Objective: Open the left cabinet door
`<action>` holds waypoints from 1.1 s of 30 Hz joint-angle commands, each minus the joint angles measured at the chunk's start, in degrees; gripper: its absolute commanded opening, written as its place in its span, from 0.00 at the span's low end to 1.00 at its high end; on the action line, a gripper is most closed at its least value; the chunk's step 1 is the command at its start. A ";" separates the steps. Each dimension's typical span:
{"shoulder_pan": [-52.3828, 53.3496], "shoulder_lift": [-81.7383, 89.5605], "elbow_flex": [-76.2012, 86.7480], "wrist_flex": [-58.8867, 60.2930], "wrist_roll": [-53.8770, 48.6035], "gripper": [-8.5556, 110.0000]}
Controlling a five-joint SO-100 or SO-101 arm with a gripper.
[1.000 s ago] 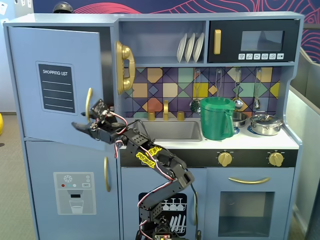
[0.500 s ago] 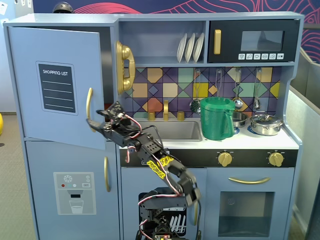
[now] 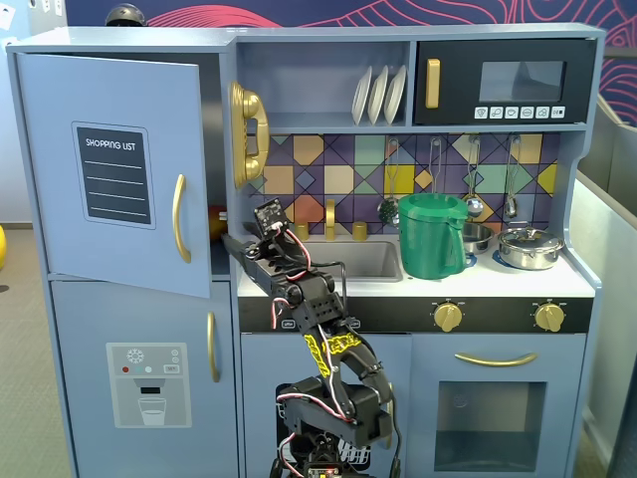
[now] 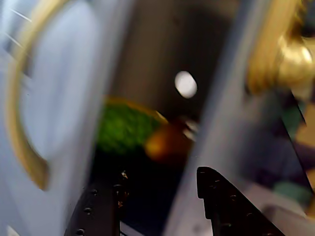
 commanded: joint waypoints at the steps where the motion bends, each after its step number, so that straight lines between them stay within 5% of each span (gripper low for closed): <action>1: 2.81 -4.39 -0.70 -1.23 1.67 0.15; 8: 0.53 -14.77 -1.93 -11.78 -1.23 0.15; 33: -32.61 -12.92 10.28 -33.84 -21.36 0.14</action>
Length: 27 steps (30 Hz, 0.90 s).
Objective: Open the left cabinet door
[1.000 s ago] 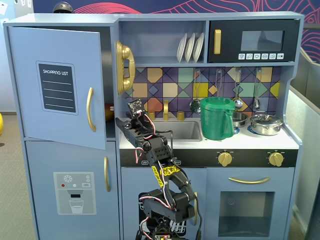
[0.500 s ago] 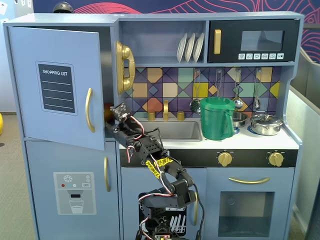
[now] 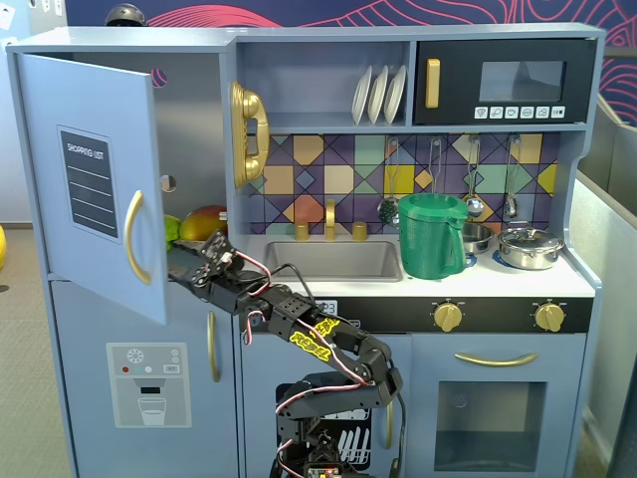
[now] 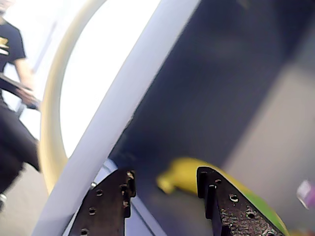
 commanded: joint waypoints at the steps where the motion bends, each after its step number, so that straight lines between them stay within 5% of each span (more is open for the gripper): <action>1: -4.13 -1.41 -0.26 -3.52 -1.49 0.14; 14: -10.81 -4.83 1.58 -11.69 -4.75 0.13; 20: 11.25 0.18 2.02 0.53 4.13 0.14; 27: 41.31 -0.26 -8.88 40.87 20.48 0.14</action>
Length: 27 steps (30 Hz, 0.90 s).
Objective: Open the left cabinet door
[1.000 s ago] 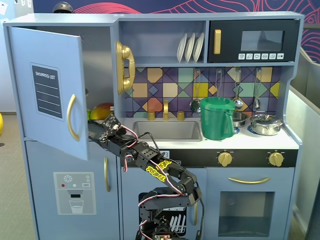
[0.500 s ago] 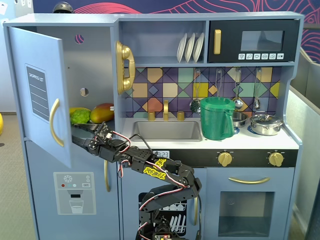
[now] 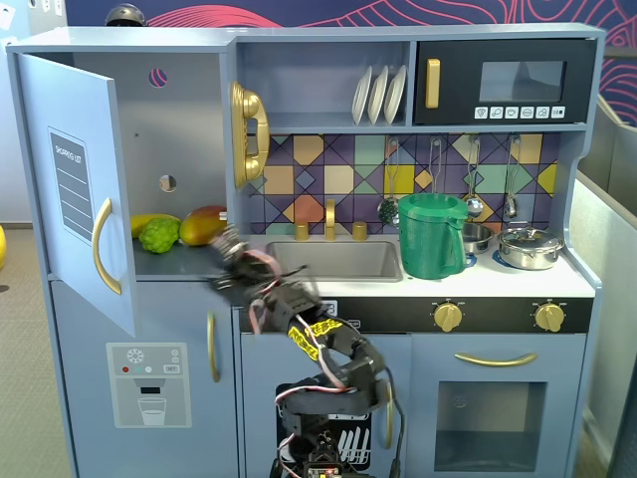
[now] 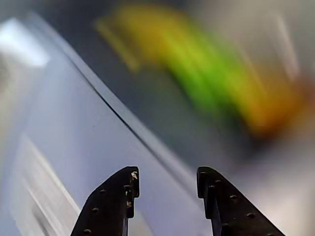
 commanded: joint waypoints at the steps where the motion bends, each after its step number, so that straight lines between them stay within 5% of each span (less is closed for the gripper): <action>1: 16.79 -1.49 -10.28 20.65 10.46 0.14; 11: 25.40 -8.88 -21.27 57.13 26.10 0.13; 27: 31.11 9.49 20.65 52.38 35.07 0.14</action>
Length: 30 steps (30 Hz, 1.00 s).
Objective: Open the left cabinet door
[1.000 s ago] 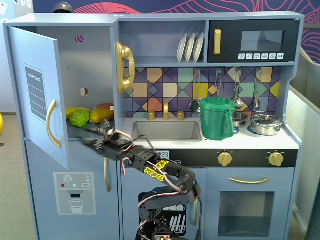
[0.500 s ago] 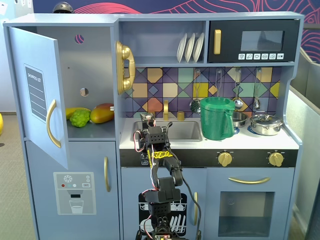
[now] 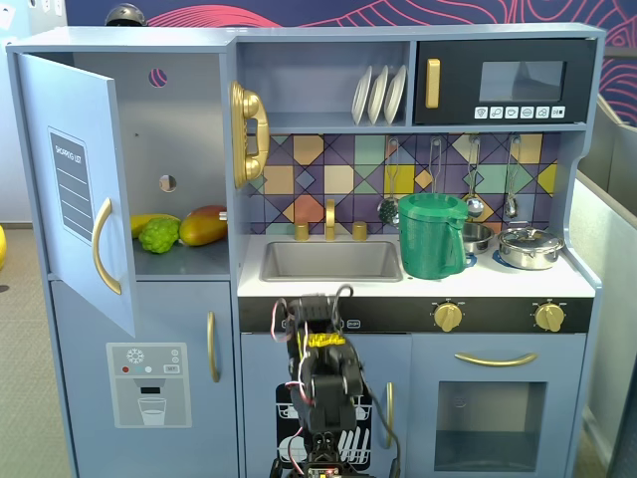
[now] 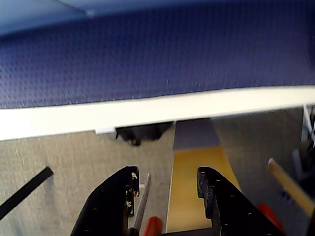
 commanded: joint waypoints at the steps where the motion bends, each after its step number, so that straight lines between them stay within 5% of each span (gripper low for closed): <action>1: 3.16 3.16 5.27 -1.85 1.32 0.14; 30: 8.70 20.92 18.63 6.15 6.86 0.07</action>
